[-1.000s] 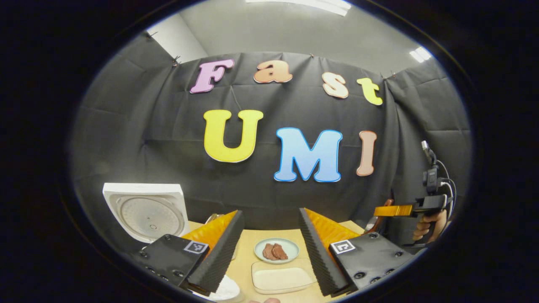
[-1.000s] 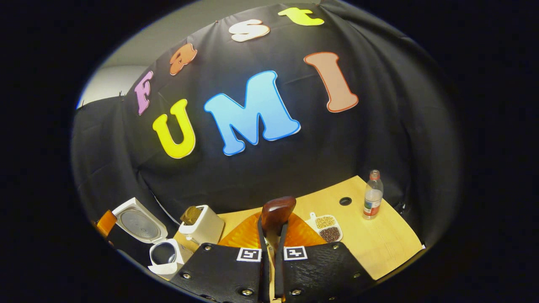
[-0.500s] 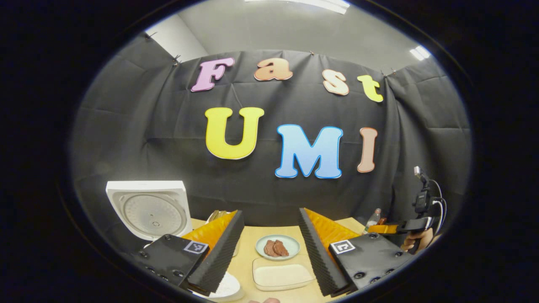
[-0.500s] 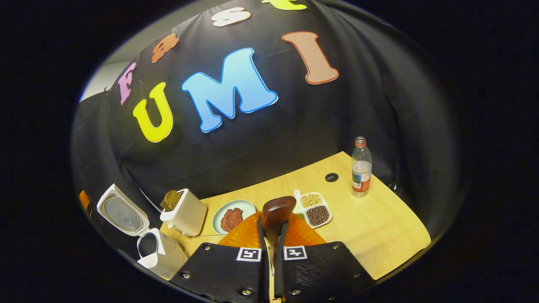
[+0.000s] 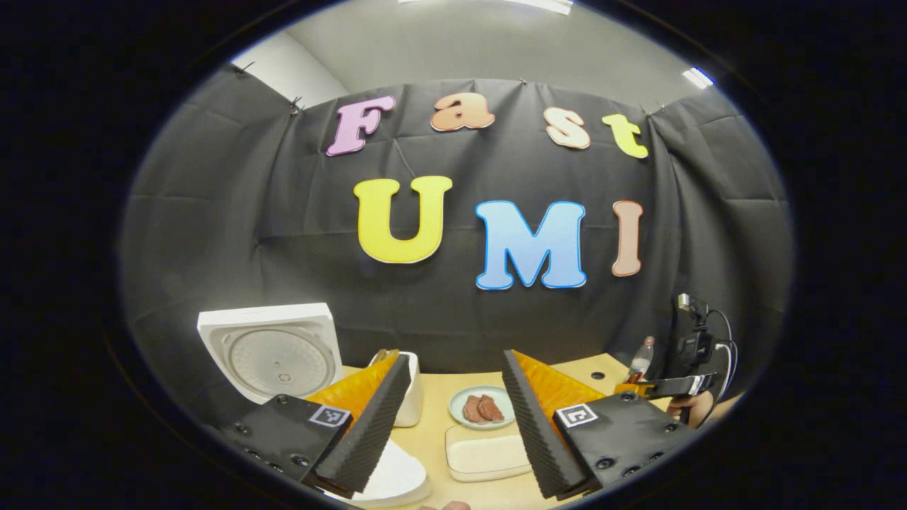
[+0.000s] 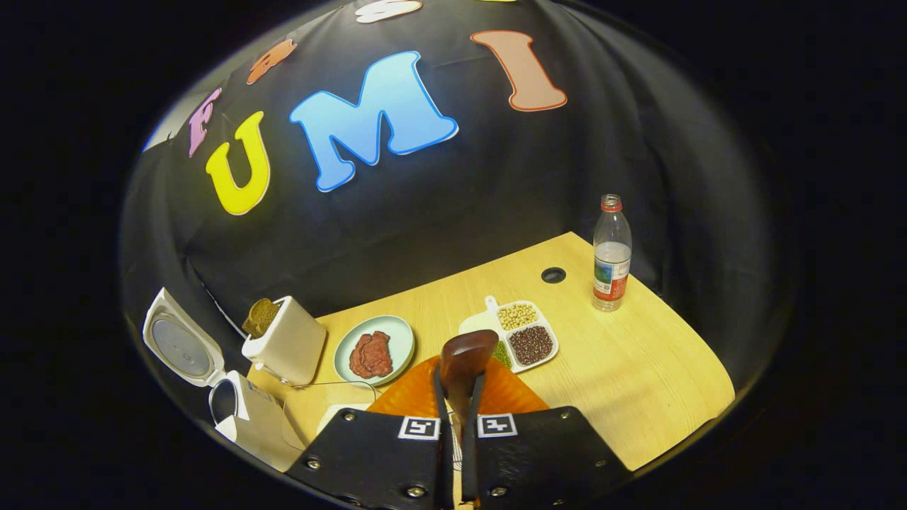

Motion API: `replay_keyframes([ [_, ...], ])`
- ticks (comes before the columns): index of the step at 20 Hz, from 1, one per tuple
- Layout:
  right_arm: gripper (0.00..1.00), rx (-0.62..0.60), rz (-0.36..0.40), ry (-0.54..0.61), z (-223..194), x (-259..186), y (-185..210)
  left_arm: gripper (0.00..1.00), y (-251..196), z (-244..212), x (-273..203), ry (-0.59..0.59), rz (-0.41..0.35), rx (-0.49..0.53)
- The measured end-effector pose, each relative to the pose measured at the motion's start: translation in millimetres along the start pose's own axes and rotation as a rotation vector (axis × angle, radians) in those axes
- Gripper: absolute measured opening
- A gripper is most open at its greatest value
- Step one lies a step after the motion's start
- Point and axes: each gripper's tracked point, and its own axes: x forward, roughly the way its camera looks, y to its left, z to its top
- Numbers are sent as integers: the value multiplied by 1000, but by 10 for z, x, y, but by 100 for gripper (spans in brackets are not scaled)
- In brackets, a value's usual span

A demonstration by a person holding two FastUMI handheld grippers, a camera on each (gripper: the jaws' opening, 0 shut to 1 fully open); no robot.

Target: Close the left gripper, press the button to open the rice cooker; take a wooden spoon from the chopstick holder with the right hand, scoop a spoonful of rice and pour it into the rice cooker, then put the wooden spoon back into the chopstick holder.

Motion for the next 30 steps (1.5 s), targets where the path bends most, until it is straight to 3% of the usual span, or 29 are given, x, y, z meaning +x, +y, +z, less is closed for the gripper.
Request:
replay_keyframes([
  [10, 5, -18, -43, 24, -277, 278, -50, 90, 186, -34, -11, 15, 49, 19],
  [13, 16, -16, -33, 18, -263, 258, -56, 90, 111, -4, 69, 6, 26, 3],
  [17, 29, -75, -121, -8, -140, 149, -326, 90, -35, 78, 139, -17, -13, 3],
  [18, 34, -85, -129, -14, -87, 76, -357, 90, -66, 81, 159, -20, -22, 1],
  [19, 52, -91, -137, -36, -13, 52, -387, 90, -100, 83, 175, -22, -32, -2],
  [20, 58, -97, -145, -57, 77, -1, -418, 90, -123, 92, 191, -26, -40, -5],
  [22, 59, -105, -153, -103, 259, -142, -435, 90, -139, 106, 230, -29, -50, -12],
  [23, 51, -109, -154, -127, 366, -218, -429, 90, -139, 105, 241, -28, -53, -19],
  [24, 59, -113, -153, -151, 483, -293, -414, 90, -122, 132, 261, -31, -51, -28],
  [30, 58, -148, -57, -285, 1215, -741, 32, 90, 159, 462, 335, -69, -8, -58],
])
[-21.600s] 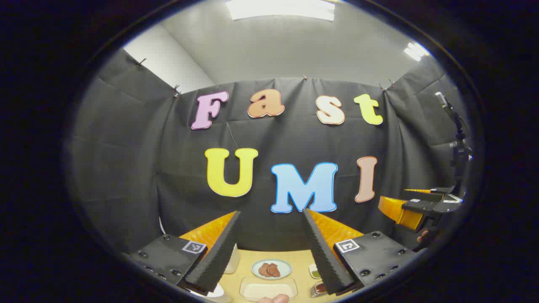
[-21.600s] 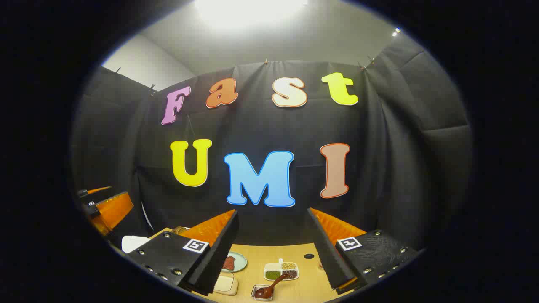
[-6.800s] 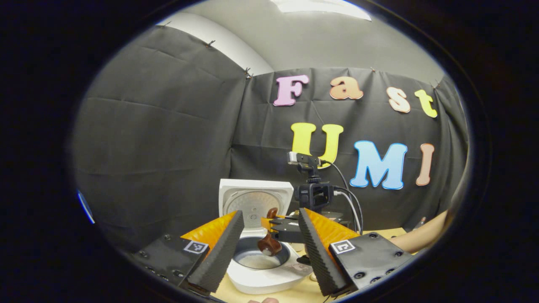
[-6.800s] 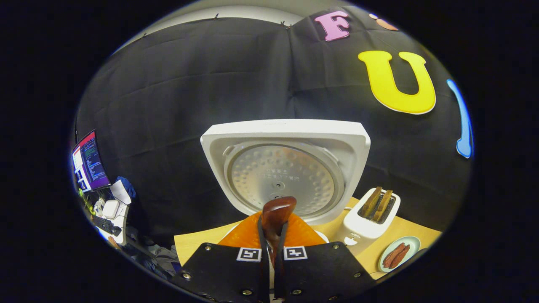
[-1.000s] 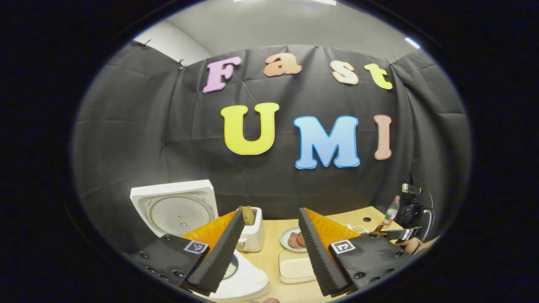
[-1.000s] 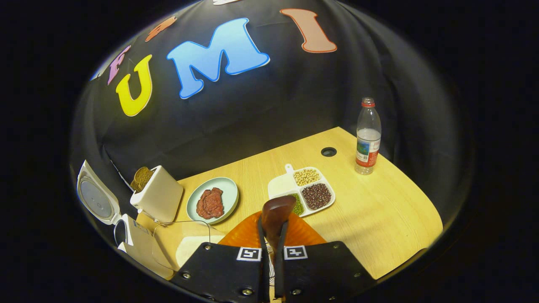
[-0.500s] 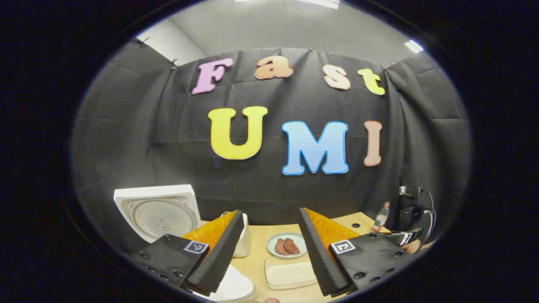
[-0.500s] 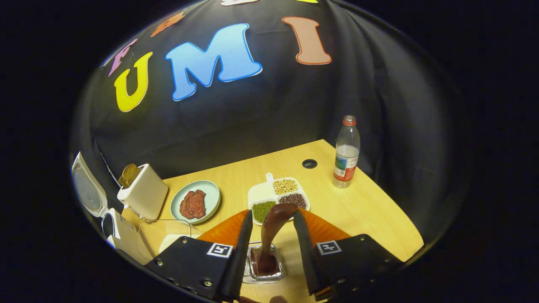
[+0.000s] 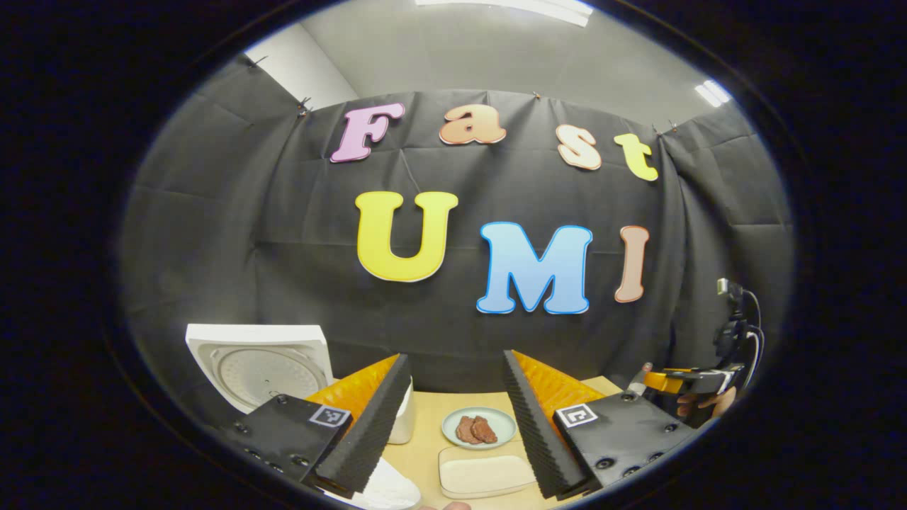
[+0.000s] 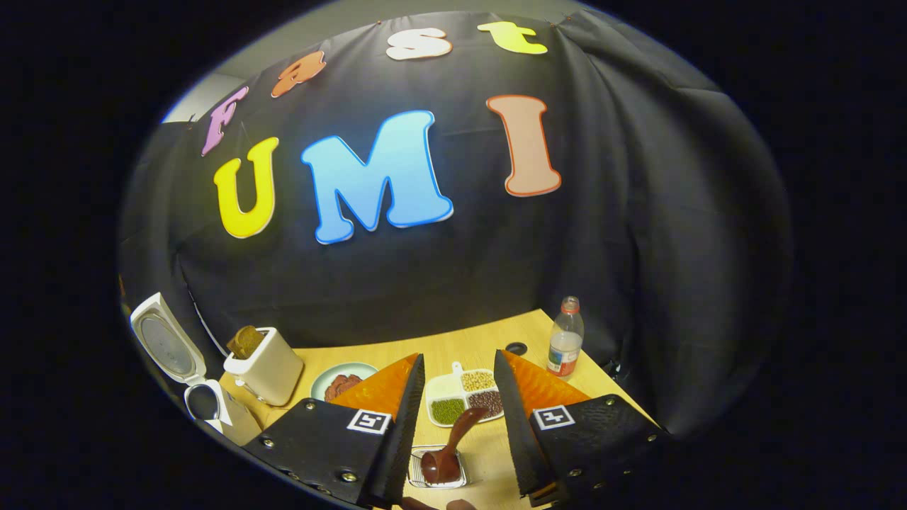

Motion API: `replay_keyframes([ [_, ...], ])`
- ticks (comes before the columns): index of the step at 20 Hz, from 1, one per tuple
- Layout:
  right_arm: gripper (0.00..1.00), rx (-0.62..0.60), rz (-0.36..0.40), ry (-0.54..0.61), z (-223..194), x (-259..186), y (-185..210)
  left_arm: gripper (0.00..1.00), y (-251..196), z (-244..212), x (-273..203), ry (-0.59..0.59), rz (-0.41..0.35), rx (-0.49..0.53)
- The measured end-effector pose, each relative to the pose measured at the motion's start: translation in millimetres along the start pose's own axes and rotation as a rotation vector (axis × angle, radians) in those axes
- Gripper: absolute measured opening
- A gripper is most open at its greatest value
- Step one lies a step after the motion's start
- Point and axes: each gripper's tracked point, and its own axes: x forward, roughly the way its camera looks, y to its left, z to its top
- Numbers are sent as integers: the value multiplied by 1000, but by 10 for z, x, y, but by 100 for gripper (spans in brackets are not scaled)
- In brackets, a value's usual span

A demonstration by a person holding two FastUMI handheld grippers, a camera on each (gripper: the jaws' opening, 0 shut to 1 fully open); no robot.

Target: Close the left gripper, press the button to open the rice cooker; take a wooden spoon from the chopstick holder with the right hand, scoop a spoonful of rice and pour it into the rice cooker, then put the wooden spoon back into the chopstick holder.

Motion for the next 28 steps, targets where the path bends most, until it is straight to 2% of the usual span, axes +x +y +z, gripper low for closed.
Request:
replay_keyframes([
  [5, 59, -1, 87, -56, 383, -192, 312, 89, 473, 215, 92, -3, 77, -10],
  [13, 59, -9, 145, -53, 366, -266, 553, 90, 1532, 584, 348, -30, 201, -25],
  [18, 59, -27, 146, -57, 358, -274, 605, 91, 2125, 770, 527, -72, 283, 18],
  [23, 59, -30, 139, -44, 335, -225, 639, 98, 2690, 661, 820, -60, 358, 37],
  [28, 59, -49, 138, -41, 336, -169, 689, 98, 2944, 350, 1065, 9, 389, 28],
])
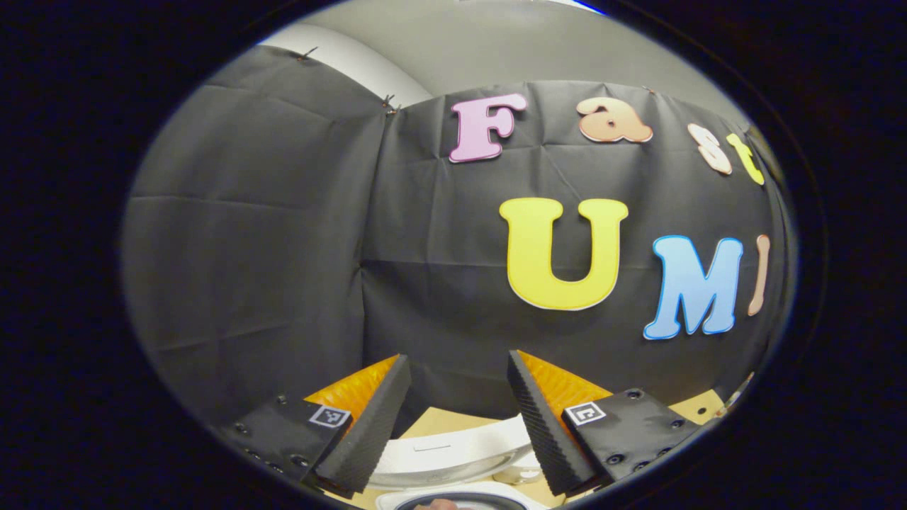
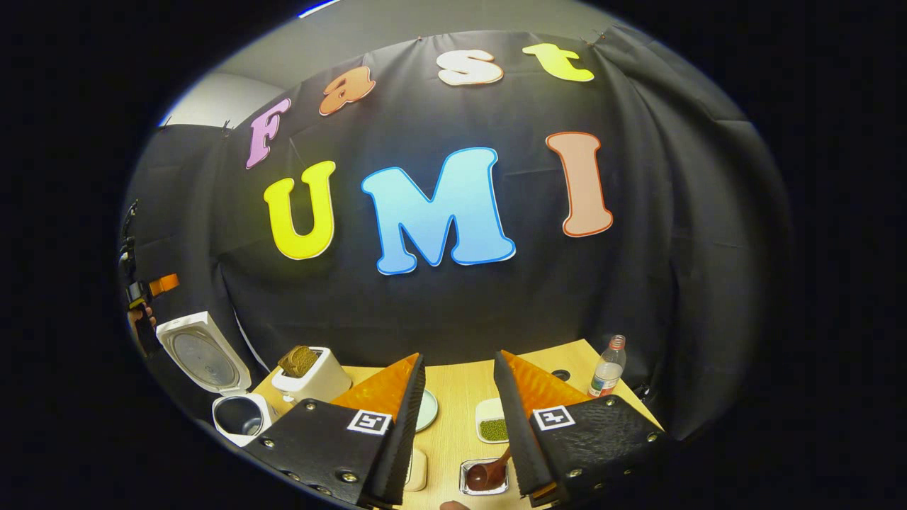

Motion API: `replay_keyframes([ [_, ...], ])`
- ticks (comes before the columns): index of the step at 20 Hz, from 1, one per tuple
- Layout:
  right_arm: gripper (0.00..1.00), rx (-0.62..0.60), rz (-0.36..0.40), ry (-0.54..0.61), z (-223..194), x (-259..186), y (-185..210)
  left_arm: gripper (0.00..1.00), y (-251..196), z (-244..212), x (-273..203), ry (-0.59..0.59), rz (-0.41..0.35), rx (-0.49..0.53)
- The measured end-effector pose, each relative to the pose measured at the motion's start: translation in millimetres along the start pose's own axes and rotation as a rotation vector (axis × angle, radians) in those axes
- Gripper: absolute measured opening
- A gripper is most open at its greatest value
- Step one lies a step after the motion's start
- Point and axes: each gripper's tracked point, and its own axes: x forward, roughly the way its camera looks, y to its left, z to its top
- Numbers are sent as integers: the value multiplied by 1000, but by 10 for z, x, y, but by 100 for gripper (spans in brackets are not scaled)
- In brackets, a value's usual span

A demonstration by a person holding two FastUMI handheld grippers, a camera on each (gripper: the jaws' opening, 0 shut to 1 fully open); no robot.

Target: Close the left gripper, press the button to open the rice cooker; take a wooden spoon from the chopstick holder with the right hand, scoop a spoonful of rice and pour it into the rice cooker, then put the wooden spoon back into the chopstick holder.

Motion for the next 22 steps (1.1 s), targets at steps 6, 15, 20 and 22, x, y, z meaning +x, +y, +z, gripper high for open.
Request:
replay_keyframes([
  [6, 59, -5, 11, 12, -25, 77, 56, 95, 167, -444, 276, 107, 46, -14],
  [15, 59, 46, 21, 40, -67, 118, 23, 98, 53, -772, 15, 154, 55, -9],
  [20, 59, 36, 50, 52, -96, 108, 95, 94, -134, -864, -352, 137, 59, 1],
  [22, 58, 26, 64, 52, -97, 99, 139, 99, -224, -957, -548, 122, 62, 7],
])
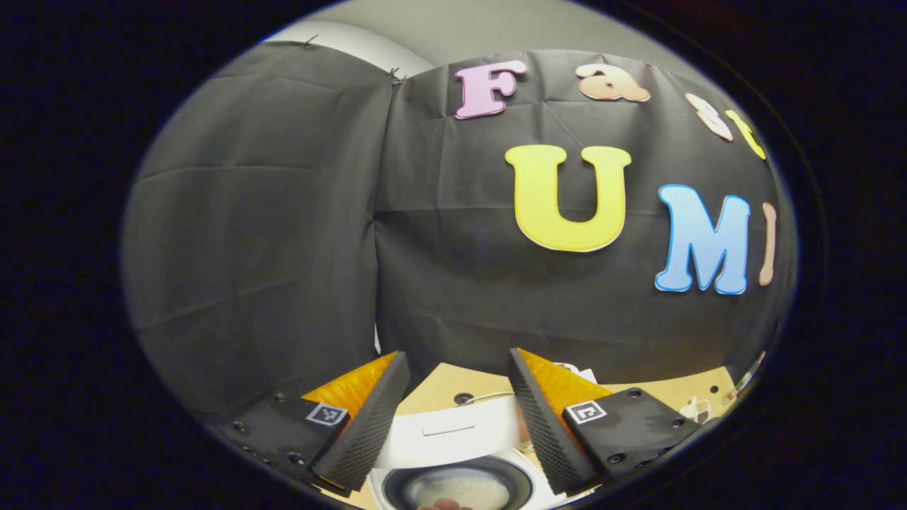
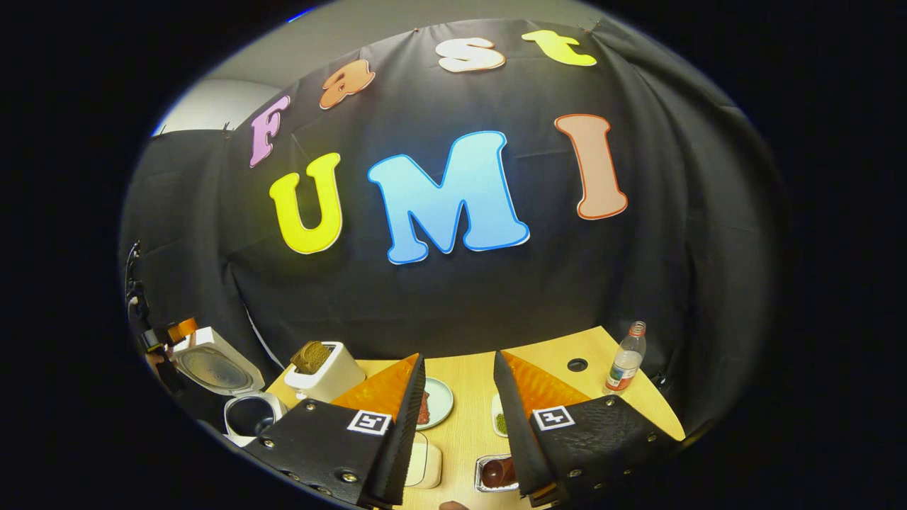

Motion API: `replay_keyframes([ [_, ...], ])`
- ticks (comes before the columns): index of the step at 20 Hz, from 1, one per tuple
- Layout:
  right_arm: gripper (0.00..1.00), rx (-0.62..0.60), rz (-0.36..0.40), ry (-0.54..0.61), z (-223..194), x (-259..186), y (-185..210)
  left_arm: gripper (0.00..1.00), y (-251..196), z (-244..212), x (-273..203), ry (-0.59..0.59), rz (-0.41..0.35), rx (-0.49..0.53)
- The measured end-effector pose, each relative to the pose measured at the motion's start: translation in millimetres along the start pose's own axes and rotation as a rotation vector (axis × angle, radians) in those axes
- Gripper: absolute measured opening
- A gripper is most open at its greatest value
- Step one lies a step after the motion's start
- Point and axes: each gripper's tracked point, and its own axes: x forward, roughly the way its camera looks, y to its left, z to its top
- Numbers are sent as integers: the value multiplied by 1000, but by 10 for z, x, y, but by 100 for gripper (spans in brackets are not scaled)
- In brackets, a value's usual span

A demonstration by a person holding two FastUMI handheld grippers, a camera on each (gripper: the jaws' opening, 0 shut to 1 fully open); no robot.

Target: Close the left gripper, press the button to open the rice cooker; take a wooden spoon from the chopstick holder with the right hand, scoop a spoonful of rice and pour it into the rice cooker, then put the wooden spoon back into the chopstick holder.

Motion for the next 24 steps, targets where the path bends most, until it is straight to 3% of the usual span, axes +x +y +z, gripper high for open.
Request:
replay_keyframes([
  [1, 58, -7, 6, -4, 15, 1, 28, 96, -13, -52, -99, -16, 11, 0],
  [5, 59, -44, -5, -66, 184, -32, 64, 100, -114, -299, -397, -44, 7, 13],
  [7, 58, -68, 8, -76, 190, -57, 126, 95, -151, -378, -490, -39, -1, 8],
  [11, 58, -73, 38, -58, 151, -105, 217, 89, -165, -518, -621, -26, 6, -9],
  [15, 58, -65, 37, -45, 121, -138, 166, 98, -226, -687, -737, -7, 15, -3],
  [20, 58, -21, 27, -23, 74, -157, 79, 94, -275, -978, -916, 12, 26, -37],
  [22, 59, -24, 26, -20, 71, -155, 60, 88, -296, -1085, -957, 15, 39, -22],
  [24, 59, -23, 25, -20, 74, -149, 60, 88, -302, -1157, -1007, 27, 49, -2],
])
